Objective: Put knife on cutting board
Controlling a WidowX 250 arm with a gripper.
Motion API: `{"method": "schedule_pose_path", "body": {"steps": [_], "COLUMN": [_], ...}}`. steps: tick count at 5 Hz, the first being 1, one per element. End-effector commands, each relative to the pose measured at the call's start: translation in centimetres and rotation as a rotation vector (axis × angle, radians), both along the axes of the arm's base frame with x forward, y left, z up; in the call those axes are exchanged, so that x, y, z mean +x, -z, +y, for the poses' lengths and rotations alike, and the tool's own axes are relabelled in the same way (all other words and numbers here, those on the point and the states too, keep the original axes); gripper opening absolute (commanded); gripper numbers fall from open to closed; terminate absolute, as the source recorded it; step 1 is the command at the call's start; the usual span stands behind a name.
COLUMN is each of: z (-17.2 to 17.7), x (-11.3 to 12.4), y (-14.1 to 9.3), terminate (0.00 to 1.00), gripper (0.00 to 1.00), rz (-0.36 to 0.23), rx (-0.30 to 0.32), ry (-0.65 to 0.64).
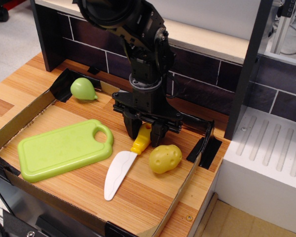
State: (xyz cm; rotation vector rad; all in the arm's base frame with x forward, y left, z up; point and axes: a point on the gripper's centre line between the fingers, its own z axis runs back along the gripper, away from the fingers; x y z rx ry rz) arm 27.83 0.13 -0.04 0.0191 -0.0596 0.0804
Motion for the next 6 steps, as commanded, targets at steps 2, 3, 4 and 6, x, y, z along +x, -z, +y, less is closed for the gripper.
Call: {"method": "schedule_pose_path", "body": {"steps": [2,3,4,6], "z": [1.9,3.0,4.3,6.2], "x": [1.0,0.9,0.8,0.4], "y": [-5.2,-6.2,-5.7,-3.9], "terminate": [0.0,0.0,0.0,0.0], "gripper": [0.0,0.0,0.0,0.0], "rz": [-0.071,-0.083,-0.043,0.042], "rx": [-0.044,-0.049,-0.04,-0.044], "ry": [0.041,0.093,0.29,0.557]}}
